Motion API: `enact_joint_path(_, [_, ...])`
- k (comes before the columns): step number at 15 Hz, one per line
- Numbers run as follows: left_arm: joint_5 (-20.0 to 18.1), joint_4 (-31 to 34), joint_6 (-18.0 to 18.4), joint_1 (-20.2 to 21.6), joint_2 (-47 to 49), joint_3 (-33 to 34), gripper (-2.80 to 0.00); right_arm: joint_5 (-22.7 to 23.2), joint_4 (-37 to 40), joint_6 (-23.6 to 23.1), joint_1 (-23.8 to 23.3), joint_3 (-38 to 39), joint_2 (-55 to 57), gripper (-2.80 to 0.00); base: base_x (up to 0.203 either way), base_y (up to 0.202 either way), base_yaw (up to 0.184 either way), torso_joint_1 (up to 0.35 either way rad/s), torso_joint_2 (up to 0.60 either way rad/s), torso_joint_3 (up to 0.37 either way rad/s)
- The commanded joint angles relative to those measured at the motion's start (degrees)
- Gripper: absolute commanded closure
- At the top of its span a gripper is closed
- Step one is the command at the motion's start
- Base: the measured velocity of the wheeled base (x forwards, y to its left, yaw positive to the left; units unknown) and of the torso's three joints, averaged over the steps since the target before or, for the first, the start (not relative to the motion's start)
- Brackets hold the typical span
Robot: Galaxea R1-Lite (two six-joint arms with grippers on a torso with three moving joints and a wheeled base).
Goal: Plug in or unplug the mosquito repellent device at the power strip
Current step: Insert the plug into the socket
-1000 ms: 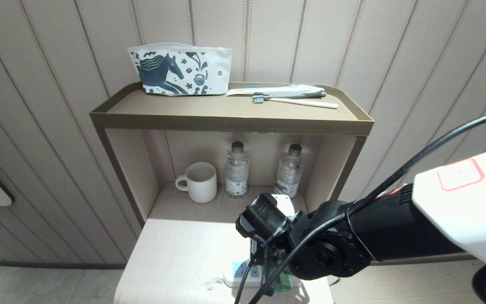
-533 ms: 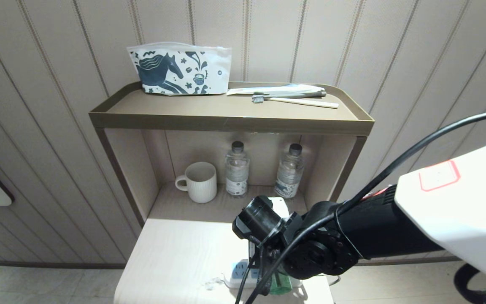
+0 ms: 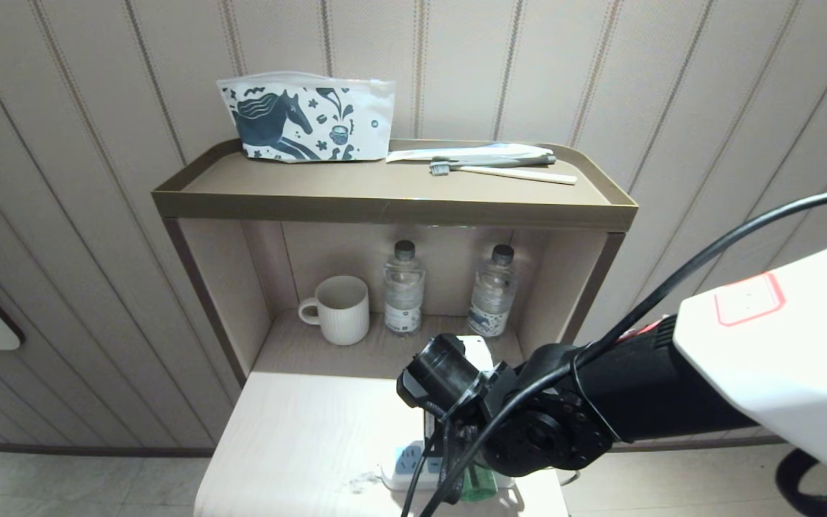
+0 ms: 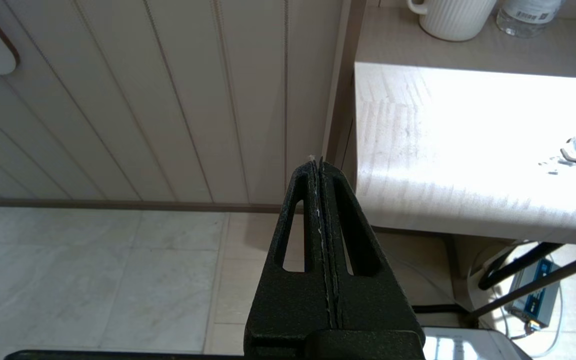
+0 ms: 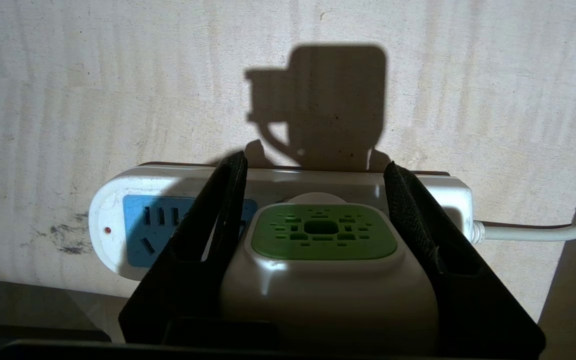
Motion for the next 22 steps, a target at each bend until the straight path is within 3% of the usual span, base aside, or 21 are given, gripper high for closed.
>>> enact_joint_path(1, [0.04,0.09,0.02,0.0,0.08,0.0,0.0,-0.37,0.07,0.3,-0.02,0.08,-0.35,0.0,0.0,0.0,0.0,0.0,0.0,0.0])
enact_joint_path(2, [0.04,0.09,0.02,0.0,0.08,0.0,0.0,-0.46,0.07,0.3,-0.02,0.09,-0.48,-2.8,0.0,0.0,0.0,0.0,0.0,0.0])
enact_joint_path(14, [0.04,0.09,0.02,0.0,0.08,0.0,0.0,-3.15,-0.02,0.44,0.28,0.39,-6.82,-2.8,0.0,0.0,0.0,0.0,0.0,0.0])
enact_joint_path(22, [0.04,0.09,0.02,0.0,0.08,0.0,0.0,-3.29,-2.31,-2.37,1.39,-0.09,-10.96,-2.8,0.0,0.0,0.0,0.0,0.0,0.0])
